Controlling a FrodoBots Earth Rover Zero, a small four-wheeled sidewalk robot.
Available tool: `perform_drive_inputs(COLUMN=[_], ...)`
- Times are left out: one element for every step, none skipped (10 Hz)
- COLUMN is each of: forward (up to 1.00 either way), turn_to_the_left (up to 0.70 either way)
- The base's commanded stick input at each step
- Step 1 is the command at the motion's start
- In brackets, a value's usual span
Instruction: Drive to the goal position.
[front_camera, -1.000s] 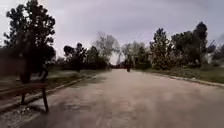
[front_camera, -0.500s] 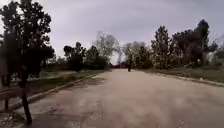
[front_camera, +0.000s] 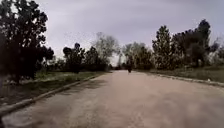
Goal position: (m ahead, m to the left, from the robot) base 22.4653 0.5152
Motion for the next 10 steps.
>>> perform_drive_inputs(forward=[0.7,0.7,0.7,0.7,0.7,0.7,0.7,0.7,0.7,0.7], turn_to_the_left=[0.0,0.0,0.0,0.0,0.0,0.0,0.01,0.19,0.35,0.32])
